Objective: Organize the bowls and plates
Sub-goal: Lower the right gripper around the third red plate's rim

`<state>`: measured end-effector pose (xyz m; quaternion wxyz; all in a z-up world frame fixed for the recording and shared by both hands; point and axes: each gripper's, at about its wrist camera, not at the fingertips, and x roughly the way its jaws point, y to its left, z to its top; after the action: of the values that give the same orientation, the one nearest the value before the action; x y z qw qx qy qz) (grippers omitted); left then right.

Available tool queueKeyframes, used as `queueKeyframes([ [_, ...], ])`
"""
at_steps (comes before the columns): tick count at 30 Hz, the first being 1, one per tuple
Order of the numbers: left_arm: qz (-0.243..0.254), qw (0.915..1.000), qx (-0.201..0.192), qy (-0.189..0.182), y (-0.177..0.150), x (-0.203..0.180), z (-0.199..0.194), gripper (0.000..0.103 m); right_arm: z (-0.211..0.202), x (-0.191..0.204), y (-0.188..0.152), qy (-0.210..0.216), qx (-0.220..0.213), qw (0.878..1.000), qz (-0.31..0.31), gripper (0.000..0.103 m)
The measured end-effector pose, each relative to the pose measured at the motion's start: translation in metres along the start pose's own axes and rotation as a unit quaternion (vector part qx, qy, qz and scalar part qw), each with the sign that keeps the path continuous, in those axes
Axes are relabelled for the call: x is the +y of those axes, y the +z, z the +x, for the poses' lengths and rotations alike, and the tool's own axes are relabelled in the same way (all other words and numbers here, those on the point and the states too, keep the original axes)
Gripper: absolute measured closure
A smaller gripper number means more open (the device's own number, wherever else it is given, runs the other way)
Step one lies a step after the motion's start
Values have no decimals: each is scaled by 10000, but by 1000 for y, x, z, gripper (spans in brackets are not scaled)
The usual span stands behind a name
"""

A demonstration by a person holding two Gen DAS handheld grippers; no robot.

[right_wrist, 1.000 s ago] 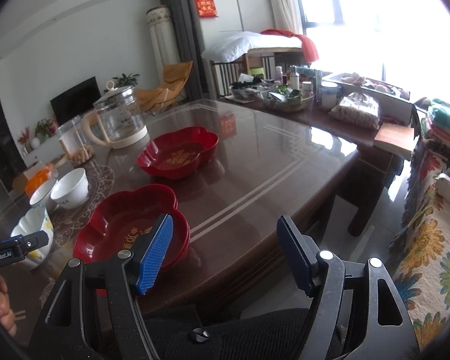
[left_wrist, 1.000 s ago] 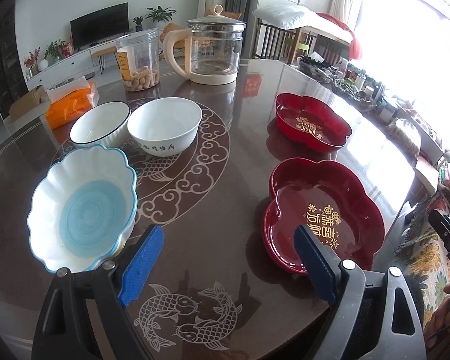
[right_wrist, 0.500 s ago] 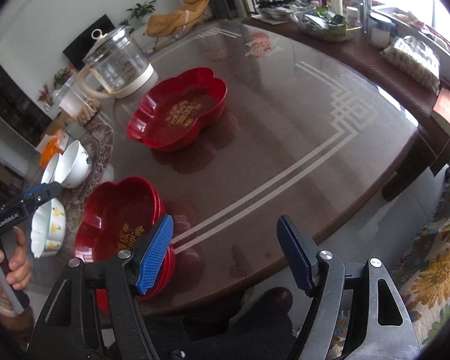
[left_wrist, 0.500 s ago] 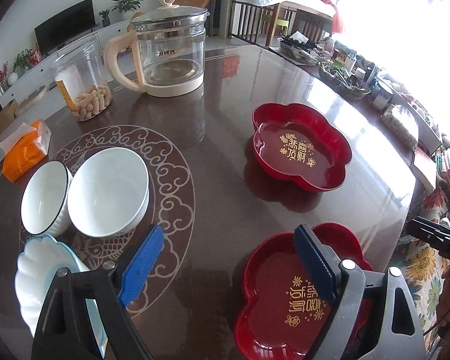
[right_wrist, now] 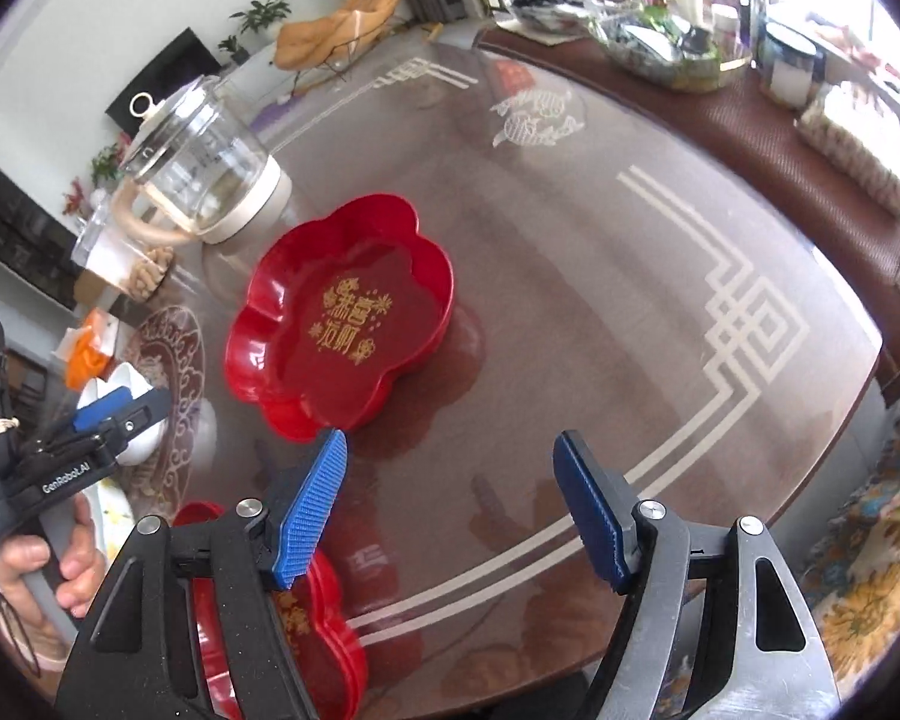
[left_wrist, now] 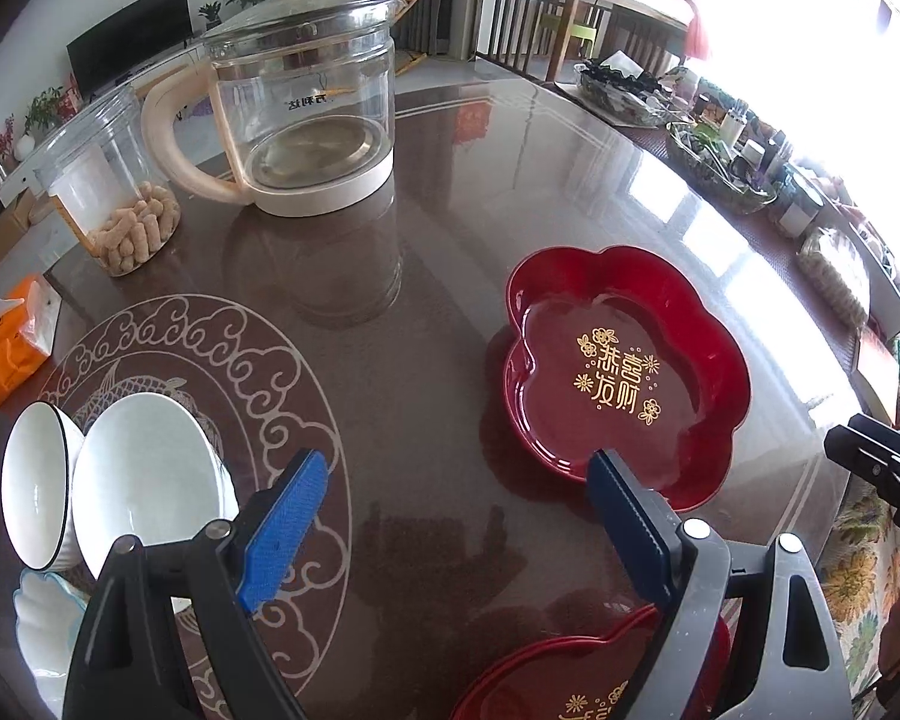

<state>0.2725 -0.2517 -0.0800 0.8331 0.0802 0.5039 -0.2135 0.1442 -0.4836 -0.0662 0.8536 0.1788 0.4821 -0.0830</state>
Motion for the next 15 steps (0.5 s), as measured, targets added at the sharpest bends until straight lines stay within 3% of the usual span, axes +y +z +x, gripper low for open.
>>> queueKeyframes([
  [3, 42, 9999, 8, 139, 12, -4, 11, 15, 10, 11, 21, -312, -113, 9983, -477, 28],
  [6, -81, 9997, 119, 174, 22, -3, 27, 16, 33, 10, 41, -177, 49, 9986, -495, 30],
  [10, -131, 9991, 343, 215, 28, -3, 50, 33, 61, 3, 61, -50, 312, 9992, -243, 32],
  [11, -157, 9989, 385, 209, 28, -3, 54, 38, 67, 2, 64, -60, 377, 9991, -180, 37],
  [13, -213, 9986, 440, 181, 29, -1, 61, 44, 79, 1, 66, -10, 516, 9986, -106, 61],
  [15, -256, 9985, 466, 143, 28, 0, 66, 51, 89, 2, 67, 22, 613, 9981, -71, 64],
])
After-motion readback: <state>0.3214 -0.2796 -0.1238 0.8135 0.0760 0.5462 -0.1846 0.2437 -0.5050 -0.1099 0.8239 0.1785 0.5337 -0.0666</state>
